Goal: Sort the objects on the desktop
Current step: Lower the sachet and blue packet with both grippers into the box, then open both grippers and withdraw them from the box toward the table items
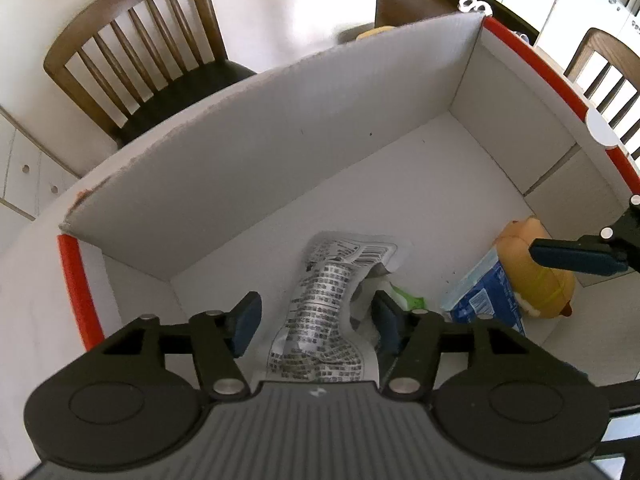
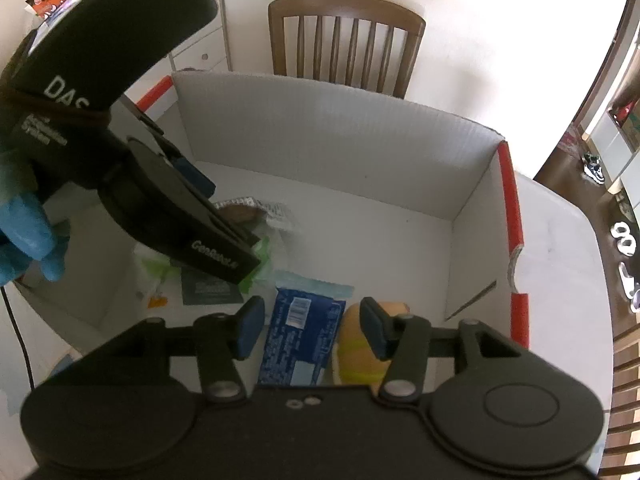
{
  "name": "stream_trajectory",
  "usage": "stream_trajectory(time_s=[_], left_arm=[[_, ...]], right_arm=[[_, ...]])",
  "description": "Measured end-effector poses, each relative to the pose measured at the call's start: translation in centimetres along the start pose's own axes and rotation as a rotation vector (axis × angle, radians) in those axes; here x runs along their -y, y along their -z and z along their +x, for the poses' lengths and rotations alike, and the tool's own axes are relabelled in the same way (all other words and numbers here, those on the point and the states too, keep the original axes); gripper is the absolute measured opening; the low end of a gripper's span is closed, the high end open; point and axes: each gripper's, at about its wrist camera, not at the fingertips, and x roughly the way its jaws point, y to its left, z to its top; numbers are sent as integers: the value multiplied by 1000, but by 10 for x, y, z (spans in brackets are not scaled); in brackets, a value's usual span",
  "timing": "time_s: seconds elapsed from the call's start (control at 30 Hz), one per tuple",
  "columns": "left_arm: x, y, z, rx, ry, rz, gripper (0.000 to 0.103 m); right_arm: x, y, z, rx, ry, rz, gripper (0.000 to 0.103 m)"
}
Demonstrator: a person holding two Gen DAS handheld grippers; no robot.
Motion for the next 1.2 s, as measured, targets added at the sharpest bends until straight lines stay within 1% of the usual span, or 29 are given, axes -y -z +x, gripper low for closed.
stream_trajectory(time_s=[0.07,0.23,0.37,0.57,0.97,1.13,1.2], left_arm=[[0,-4,-3,8,-1,-7,63],[1,-3,-18,37,-1,-20,64],[4,0,-35,67,-5,-20,64],[10,7,-64,110,-10,-22,64],[31,38,-114,172,-20,-7,64],[42,52,-130,194,-29,-23,64],[47,60,-136,201,-46,-28,64]], right_arm=[[0,0,-5,5,-5,2,54],[-2,1,-20,24,-2,-3,56],[-4,4,-37,40,-1,-2,56],[-4,-1,-60,72,2,1,56],[-6,16,-102,112,24,-4,56],[-8,28,-116,119,70,3,56],[-8,34,-121,120,91,7,56]])
